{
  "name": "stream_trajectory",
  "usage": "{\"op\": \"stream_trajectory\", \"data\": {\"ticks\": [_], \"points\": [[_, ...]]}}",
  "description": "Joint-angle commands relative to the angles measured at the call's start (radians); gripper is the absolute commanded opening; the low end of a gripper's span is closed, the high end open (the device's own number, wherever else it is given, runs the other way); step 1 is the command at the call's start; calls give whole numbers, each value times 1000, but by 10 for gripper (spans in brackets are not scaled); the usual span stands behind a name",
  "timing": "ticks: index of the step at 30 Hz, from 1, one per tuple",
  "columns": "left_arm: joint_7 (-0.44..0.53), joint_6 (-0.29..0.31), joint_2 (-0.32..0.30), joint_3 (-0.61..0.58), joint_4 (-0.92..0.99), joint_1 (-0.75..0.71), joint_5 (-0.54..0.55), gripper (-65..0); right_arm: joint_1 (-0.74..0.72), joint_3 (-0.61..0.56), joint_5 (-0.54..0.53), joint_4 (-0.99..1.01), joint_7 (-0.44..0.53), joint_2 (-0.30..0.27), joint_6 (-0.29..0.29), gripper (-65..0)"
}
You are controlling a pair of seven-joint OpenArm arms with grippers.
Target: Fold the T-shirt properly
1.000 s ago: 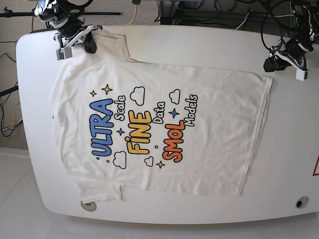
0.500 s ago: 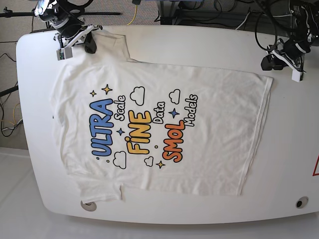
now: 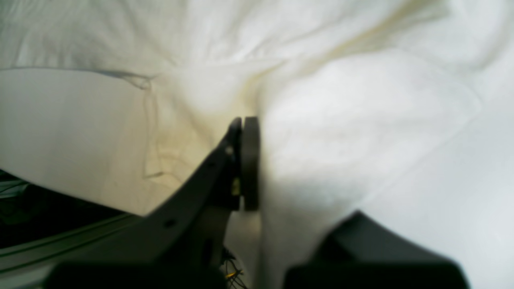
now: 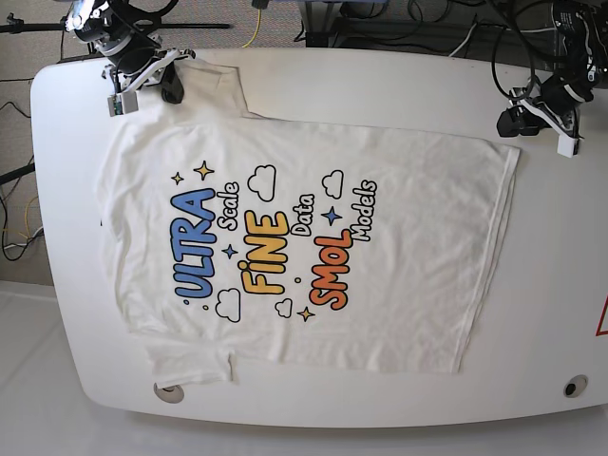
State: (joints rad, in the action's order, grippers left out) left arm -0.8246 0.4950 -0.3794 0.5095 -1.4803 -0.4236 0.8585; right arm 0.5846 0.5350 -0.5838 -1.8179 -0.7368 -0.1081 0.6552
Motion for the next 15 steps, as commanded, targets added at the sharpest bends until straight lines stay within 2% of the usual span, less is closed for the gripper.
{"op": "stream_trajectory", "data": {"ticks": [1, 15], "points": [[-3, 0, -7, 7, 9, 11, -3, -336, 7, 6, -11, -15, 17, -8, 10, -650], [-8, -10, -5, 0, 7, 15, -1, -352, 5, 4, -13, -13, 17, -8, 6, -650]]}}
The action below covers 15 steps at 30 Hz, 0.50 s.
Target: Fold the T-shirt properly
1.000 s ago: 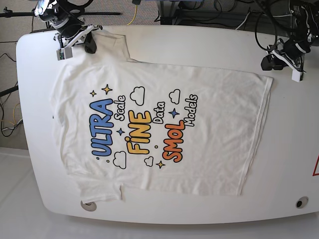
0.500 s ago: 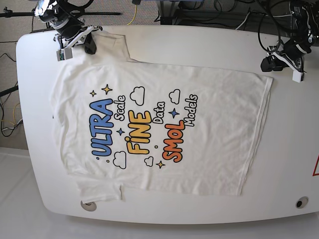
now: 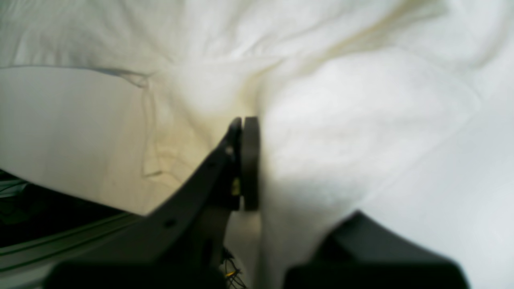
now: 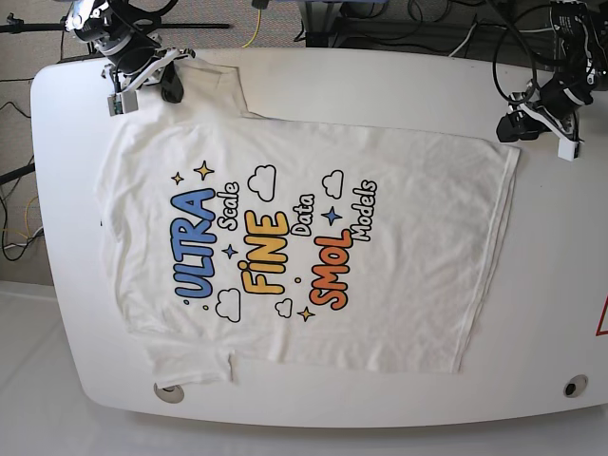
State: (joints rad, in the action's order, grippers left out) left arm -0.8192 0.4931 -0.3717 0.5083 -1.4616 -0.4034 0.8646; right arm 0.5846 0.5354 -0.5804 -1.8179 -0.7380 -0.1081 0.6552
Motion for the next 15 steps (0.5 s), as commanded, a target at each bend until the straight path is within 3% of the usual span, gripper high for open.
{"op": "stream_trajectory", "data": {"ticks": [1, 15], "points": [[-14, -8, -12, 1, -13, -4, -6, -354, 5, 4, -16, -13, 18, -8, 6, -650], [-30, 17, -13, 4, -11, 26, 10, -423, 3, 5, -5, -11, 16, -8, 7, -650]]}}
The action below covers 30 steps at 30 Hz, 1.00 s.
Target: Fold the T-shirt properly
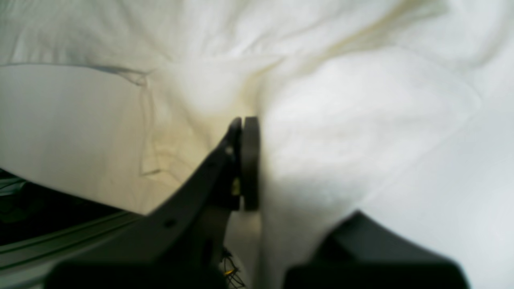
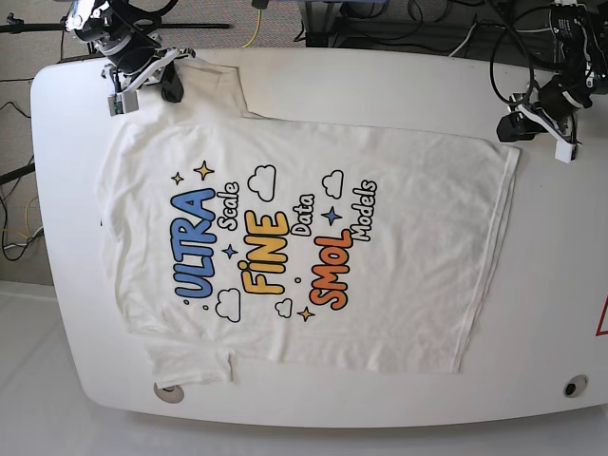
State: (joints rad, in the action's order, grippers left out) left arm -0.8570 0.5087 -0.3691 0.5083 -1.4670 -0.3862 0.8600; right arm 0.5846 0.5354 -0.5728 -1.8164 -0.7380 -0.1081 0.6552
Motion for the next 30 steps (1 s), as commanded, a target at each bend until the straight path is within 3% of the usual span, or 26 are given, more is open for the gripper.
{"op": "stream_trajectory", "data": {"ticks": [1, 9, 17, 21, 27, 30], "points": [[13, -3, -17, 1, 0, 16, 17, -419, 1, 5, -12, -13, 16, -7, 6, -650], [39, -6, -17, 2, 15, 23, 19, -376, 0, 8, -12, -13, 17, -8, 6, -650], [68, -9, -15, -4, 21, 16, 11, -542, -2, 7, -9, -12, 20, -7, 11, -650], [65, -5, -17, -11, 29, 22, 15, -565, -1, 6, -11, -10, 19, -8, 9, -650], [45, -3, -17, -19, 32, 24, 16, -496, 1, 8, -14, -11, 19, -9, 11, -650], [27, 5, -14, -17, 28, 25, -4, -413, 5, 7, -10, -9, 20, -8, 24, -650]]}}
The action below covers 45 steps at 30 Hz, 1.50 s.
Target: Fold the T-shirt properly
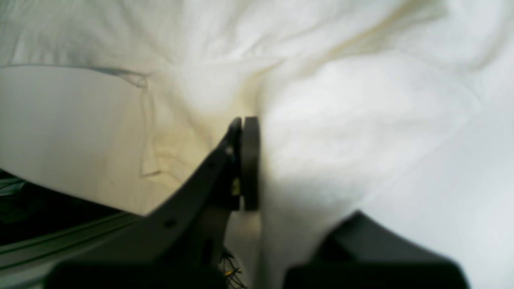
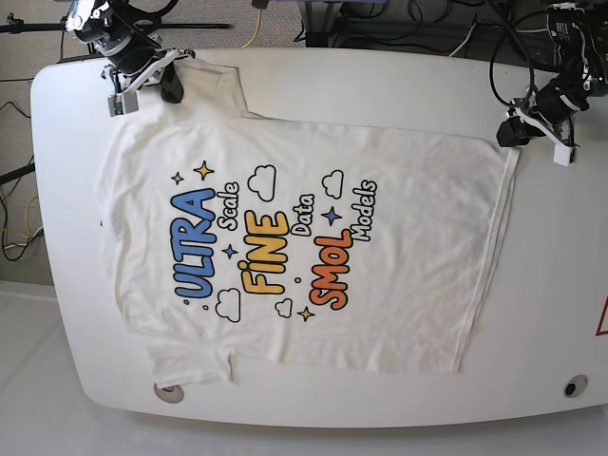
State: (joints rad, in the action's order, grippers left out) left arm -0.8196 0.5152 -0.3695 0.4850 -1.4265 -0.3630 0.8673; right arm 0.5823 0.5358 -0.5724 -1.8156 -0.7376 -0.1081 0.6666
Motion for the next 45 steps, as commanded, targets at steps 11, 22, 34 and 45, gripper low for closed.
{"op": "stream_trajectory", "data": {"ticks": [11, 22, 34, 45], "points": [[1, 1, -13, -3, 3, 18, -31, -439, 4, 7, -8, -11, 15, -9, 4, -650], [-18, 1, -14, -5, 19, 38, -18, -570, 1, 2, -2, -10, 14, -9, 7, -650], [0, 3, -16, -5, 85, 79, -17, -410, 0, 4, -1, -4, 13, -11, 2, -650], [3, -2, -15, -12, 76, 68, -20, -339, 2, 5, 4, -3, 8, -13, 7, -650]]}}
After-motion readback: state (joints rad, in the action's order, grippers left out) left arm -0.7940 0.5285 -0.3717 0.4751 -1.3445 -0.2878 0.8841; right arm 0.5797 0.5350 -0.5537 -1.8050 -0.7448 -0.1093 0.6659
